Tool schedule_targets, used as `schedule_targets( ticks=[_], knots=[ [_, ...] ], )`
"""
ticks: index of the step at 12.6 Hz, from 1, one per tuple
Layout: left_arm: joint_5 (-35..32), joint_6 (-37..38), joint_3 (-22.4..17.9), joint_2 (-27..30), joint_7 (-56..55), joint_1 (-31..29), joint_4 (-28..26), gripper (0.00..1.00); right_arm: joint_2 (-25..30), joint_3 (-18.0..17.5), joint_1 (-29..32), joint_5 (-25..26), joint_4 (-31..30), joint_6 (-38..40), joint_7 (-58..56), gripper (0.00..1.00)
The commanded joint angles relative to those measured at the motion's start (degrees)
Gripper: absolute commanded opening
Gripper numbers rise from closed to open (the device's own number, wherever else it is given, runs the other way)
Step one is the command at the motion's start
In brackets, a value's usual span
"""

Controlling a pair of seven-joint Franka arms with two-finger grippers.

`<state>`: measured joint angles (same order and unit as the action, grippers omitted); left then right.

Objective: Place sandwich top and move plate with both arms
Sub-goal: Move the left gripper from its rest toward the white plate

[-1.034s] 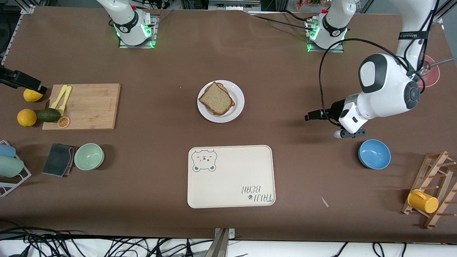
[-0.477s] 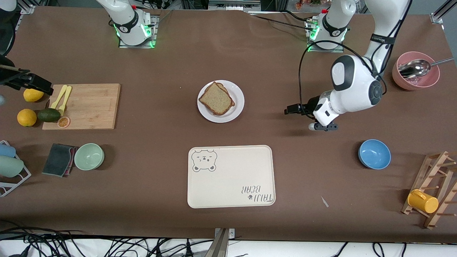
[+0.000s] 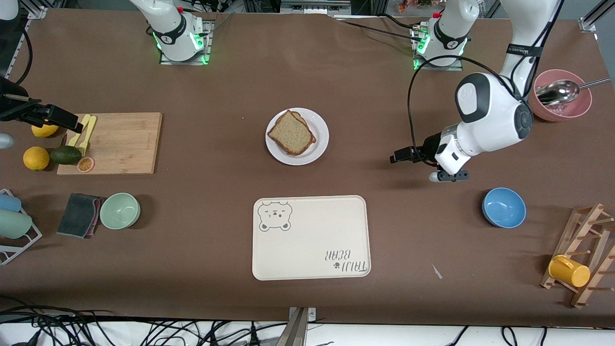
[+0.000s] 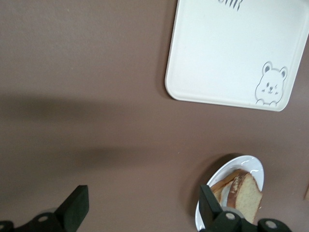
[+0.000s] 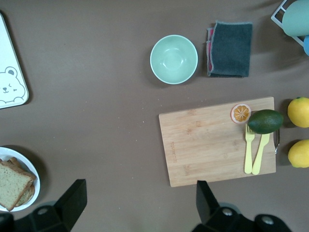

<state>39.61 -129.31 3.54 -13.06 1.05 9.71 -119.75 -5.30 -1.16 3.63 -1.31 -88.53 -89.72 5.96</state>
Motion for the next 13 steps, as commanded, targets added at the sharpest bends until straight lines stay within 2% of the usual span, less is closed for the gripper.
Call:
schedule_targets(
  ticks=[1,2,4,6,8,10,13],
  knots=[
    [3.6,1.6,0.2,0.0,0.4,-0.6,0.5,1.00,0.0,0.0,0.1,-0.9,0.6,-0.3,-0.5,1.00],
    [3.6,1.9,1.8,-0.2,1.3,-1.9,-0.1,1.00,0.0,0.0,0.1,-1.0,0.5,0.2,-0.4,1.00],
    [3.8,2.0,12.0,2.8,2.6,-10.2,-4.6,1.00,0.3,0.1,0.2,-0.5,0.6,-0.1,-0.5,1.00],
    [4.3,1.6,13.4,4.0,2.8,-10.2,-6.8,1.00,0.3,-0.1,0.1,1.0,0.6,-0.1,-0.5,1.00],
    [13.9,0.1,14.2,4.1,8.7,-7.3,-9.3,1.00,0.1,-0.1,0.0,0.9,0.5,-0.3,-0.4,1.00],
    [21.5,-4.7,18.4,3.1,14.0,-6.8,-11.8,1.00,-0.1,-0.2,-0.1,1.0,0.6,-1.8,-0.5,1.00],
    [26.0,-12.2,23.3,-1.2,15.3,-5.8,-11.8,1.00,-0.2,-0.1,-0.1,0.9,0.6,-2.6,-0.5,1.00]
  ],
)
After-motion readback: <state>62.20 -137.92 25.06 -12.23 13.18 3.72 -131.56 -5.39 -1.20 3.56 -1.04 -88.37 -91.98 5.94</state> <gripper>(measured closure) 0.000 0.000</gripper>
